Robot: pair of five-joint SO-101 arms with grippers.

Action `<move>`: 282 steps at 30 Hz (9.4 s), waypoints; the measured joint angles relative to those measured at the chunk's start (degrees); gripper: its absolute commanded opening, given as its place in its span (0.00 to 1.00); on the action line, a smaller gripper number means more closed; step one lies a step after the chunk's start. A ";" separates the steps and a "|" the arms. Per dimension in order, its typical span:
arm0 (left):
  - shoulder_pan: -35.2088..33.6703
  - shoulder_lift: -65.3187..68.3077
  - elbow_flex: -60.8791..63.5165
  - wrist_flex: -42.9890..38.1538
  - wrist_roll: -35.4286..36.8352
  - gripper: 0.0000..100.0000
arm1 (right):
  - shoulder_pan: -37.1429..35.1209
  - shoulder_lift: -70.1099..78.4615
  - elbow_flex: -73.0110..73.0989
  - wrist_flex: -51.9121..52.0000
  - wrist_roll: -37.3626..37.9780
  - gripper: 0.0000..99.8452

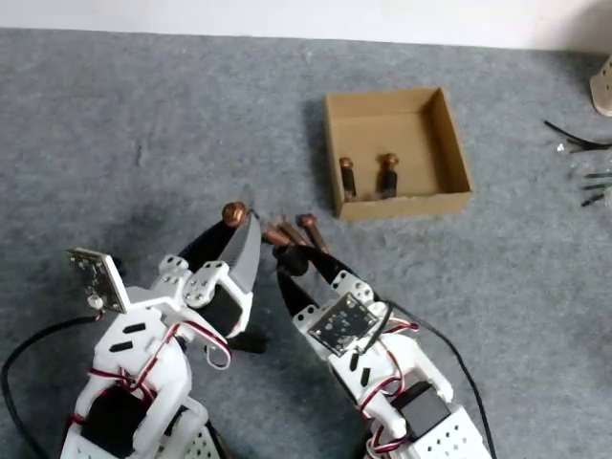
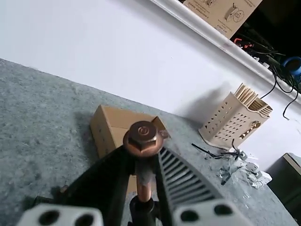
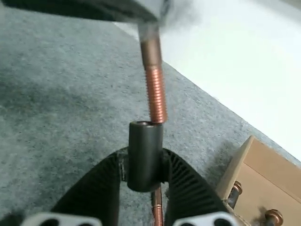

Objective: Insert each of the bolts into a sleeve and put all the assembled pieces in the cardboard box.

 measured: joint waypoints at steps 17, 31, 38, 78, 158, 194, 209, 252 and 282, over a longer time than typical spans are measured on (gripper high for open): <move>8.18 0.00 3.08 6.15 -0.18 0.00 | -0.18 0.09 0.00 0.09 0.00 0.00; 7.12 -0.09 7.65 6.24 -3.96 0.51 | 0.00 0.18 0.00 0.09 0.00 0.00; 4.40 -0.09 7.82 5.54 -1.23 0.53 | 0.00 0.09 0.00 0.09 0.00 0.00; -17.23 0.09 22.51 -12.66 -17.85 0.01 | 19.52 26.99 -12.13 -11.60 0.00 0.00; -21.01 0.09 22.51 -12.66 -17.85 0.01 | 10.64 108.40 -59.08 4.92 -12.92 0.21; -21.01 0.09 22.51 -12.66 -17.85 0.01 | 3.87 58.29 -22.24 9.05 -12.48 0.00; -21.01 0.09 22.51 -12.66 -17.85 0.01 | -0.53 58.11 -21.71 9.05 -12.48 0.19; -21.01 0.09 22.51 -12.66 -17.85 0.01 | 0.53 125.36 -80.62 10.20 4.66 0.00; 2.64 0.09 22.33 -3.52 -21.27 0.01 | 17.85 68.04 -34.11 11.60 -5.27 0.00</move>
